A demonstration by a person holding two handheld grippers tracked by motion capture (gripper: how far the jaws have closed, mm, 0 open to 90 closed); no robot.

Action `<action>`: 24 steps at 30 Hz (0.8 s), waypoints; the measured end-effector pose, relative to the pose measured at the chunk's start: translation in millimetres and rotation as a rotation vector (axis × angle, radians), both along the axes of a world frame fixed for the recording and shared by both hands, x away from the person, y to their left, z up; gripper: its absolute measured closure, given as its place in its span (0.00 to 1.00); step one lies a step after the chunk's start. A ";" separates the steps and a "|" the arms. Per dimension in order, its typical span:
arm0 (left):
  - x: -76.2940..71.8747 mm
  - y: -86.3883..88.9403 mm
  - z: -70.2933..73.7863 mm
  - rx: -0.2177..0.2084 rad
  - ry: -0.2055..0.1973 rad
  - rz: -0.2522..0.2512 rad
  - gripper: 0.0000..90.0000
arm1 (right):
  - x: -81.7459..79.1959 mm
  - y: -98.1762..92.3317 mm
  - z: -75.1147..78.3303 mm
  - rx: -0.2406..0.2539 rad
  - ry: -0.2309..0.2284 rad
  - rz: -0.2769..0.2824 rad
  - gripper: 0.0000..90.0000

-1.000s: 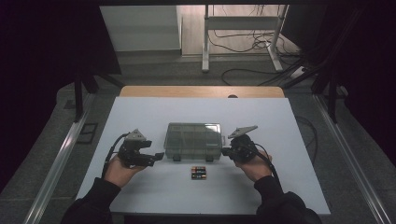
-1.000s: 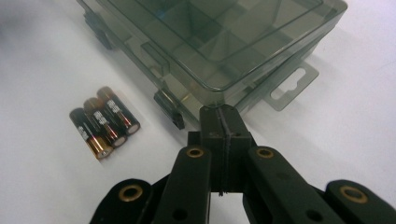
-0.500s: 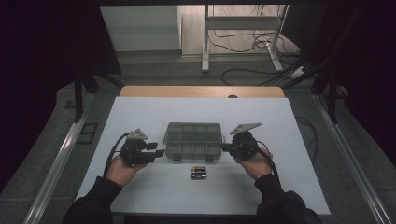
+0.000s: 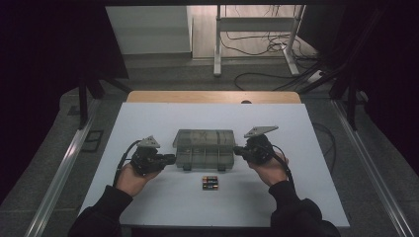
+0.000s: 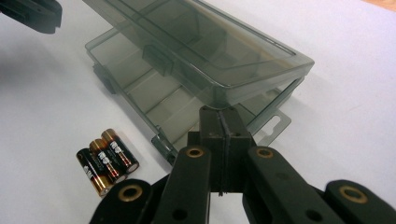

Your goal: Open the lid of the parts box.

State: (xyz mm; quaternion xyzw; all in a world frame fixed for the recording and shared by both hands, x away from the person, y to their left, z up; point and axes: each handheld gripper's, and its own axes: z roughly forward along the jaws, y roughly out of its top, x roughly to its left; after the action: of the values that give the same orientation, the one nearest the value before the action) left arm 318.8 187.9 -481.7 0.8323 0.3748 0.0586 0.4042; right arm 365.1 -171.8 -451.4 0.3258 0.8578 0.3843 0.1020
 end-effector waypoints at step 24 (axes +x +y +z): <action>18.5 -34.4 -10.6 0.033 -0.005 -0.053 0.99 | 14.0 5.3 7.9 0.015 -0.029 -0.021 0.99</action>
State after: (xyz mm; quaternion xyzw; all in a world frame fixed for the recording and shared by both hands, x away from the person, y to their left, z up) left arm 337.3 153.5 -492.3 0.8483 0.3507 0.0563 0.3927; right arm 379.1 -166.6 -443.5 0.3297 0.8499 0.3943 0.1162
